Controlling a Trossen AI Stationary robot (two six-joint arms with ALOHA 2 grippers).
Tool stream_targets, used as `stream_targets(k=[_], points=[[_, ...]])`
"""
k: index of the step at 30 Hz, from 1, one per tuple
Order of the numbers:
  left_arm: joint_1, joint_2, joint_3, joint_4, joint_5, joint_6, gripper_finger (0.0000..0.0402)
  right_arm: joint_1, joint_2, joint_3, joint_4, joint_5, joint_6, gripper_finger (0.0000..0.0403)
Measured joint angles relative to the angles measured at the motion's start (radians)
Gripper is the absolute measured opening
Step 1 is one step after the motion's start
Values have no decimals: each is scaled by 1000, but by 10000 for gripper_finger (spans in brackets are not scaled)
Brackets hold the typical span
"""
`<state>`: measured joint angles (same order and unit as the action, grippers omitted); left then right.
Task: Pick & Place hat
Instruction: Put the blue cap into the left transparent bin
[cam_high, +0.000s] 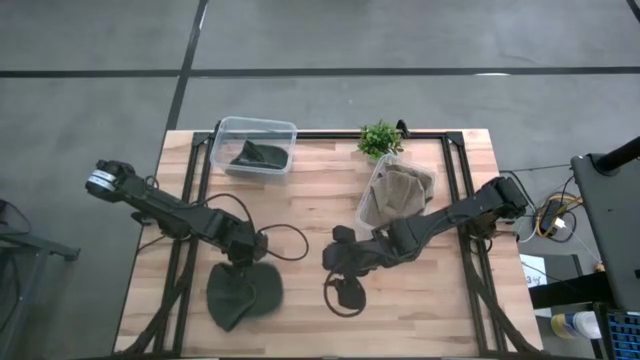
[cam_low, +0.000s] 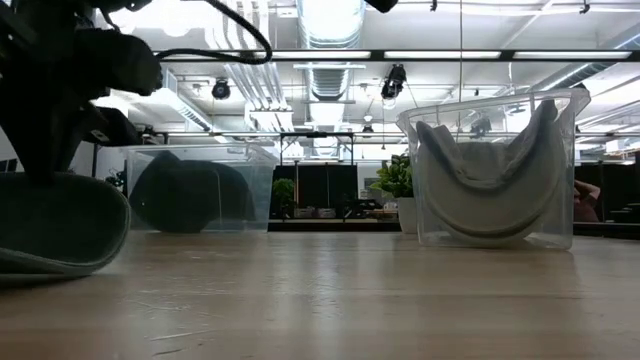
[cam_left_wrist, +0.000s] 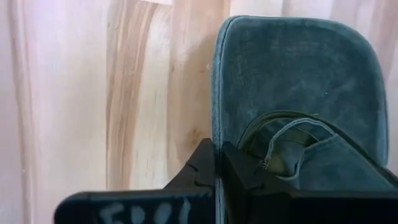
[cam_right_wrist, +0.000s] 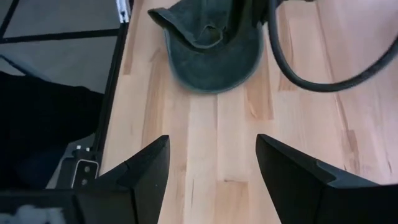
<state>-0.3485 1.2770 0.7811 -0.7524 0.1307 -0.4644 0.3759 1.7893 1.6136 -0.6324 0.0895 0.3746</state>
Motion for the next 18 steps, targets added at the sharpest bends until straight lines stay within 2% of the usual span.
stream_targets(k=[8, 18], points=[[14, -12, 103, -101, 10, 79, 3, 30, 0, -5, 58, 4, -136, 231], [121, -31, 259, -250, 5, 154, 1, 84, 0, -8, 151, 72, -243, 231]])
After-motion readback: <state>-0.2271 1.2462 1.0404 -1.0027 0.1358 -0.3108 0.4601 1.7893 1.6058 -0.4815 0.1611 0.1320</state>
